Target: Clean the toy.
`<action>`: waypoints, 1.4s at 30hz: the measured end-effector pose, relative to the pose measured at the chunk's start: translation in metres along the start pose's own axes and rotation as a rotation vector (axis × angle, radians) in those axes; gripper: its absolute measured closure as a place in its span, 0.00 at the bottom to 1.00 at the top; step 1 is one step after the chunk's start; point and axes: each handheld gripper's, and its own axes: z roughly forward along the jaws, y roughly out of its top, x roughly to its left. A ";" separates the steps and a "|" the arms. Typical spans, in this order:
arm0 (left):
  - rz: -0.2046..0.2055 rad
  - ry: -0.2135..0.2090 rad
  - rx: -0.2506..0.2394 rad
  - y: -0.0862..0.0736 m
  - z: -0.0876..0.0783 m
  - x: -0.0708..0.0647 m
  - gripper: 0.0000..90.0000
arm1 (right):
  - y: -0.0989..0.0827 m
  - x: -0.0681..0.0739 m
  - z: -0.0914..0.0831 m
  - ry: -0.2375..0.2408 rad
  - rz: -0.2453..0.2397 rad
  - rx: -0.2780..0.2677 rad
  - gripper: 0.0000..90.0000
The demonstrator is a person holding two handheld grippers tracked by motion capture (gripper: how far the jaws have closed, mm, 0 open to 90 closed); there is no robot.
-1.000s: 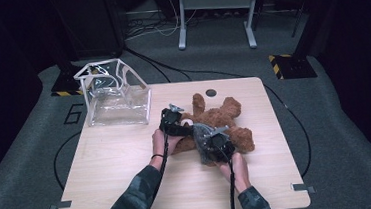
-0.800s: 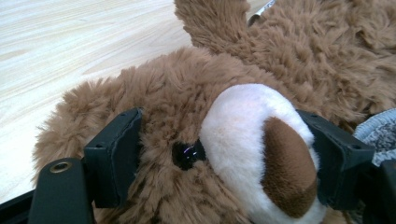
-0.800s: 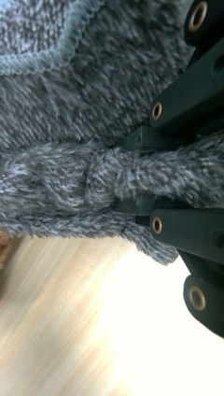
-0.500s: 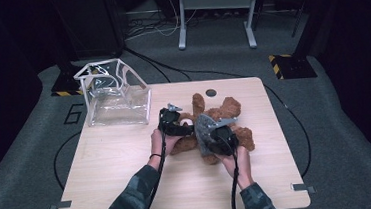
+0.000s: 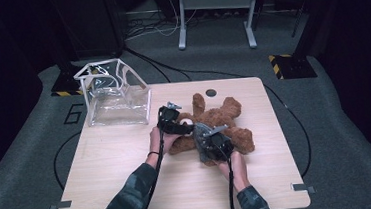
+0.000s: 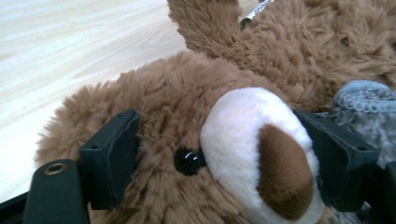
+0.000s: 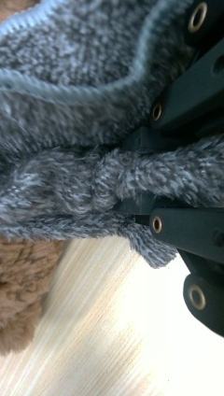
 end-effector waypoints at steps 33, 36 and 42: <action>-0.117 -0.051 -0.033 -0.001 -0.005 0.028 0.21 | 0.012 0.019 0.005 -0.009 -0.067 0.019 0.86; -0.083 -0.025 -0.040 0.001 -0.006 0.026 0.21 | 0.005 0.022 0.003 -0.010 -0.077 0.035 0.87; -0.095 -0.065 -0.057 0.001 -0.009 0.026 0.21 | -0.010 0.014 -0.005 0.000 -0.082 0.047 0.87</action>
